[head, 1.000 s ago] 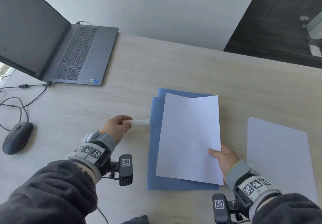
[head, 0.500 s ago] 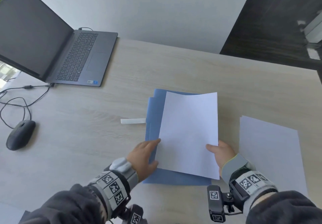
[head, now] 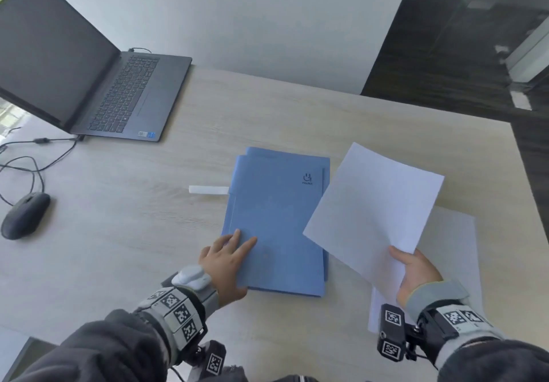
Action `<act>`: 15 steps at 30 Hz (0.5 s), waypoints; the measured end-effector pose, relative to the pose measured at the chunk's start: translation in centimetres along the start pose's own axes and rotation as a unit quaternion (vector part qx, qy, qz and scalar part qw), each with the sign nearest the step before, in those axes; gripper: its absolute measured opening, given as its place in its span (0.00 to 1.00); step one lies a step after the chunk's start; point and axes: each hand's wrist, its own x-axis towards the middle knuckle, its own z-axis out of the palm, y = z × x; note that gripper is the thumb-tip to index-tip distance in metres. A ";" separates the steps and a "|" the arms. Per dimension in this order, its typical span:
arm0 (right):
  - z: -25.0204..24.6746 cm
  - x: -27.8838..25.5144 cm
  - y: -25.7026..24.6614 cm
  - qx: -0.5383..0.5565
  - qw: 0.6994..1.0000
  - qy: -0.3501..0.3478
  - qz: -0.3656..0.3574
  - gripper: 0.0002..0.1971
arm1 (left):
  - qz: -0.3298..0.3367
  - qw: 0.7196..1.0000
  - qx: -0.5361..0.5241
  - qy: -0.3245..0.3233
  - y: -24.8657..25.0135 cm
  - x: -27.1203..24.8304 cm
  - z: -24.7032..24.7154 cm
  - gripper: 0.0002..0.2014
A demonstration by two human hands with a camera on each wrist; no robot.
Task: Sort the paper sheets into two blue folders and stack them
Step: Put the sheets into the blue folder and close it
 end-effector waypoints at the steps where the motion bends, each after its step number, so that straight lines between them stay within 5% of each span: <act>1: -0.3 0.3 0.0 -0.005 1.000 0.007 -0.004 0.07 | -0.005 1.000 -0.027 0.003 -0.2 -0.3 -0.4 0.49; 4: -0.8 0.7 -0.2 0.041 0.999 0.004 0.015 0.20 | -0.049 0.990 -0.128 0.042 -0.2 -1.2 -1.6 0.47; 8: -0.1 1.0 0.1 0.013 1.000 0.014 -0.006 0.09 | -0.147 0.950 -0.270 0.050 -1.8 -1.8 -1.3 0.43; 11: 2.0 0.4 0.2 -0.028 0.999 -0.031 -0.014 0.11 | -0.187 0.894 -0.398 0.087 -1.2 -2.7 -1.3 0.36; 15: 6.1 -0.7 0.5 -0.111 0.988 -0.098 -0.040 0.10 | -0.329 0.838 -0.429 0.077 -0.7 -3.4 -1.8 0.16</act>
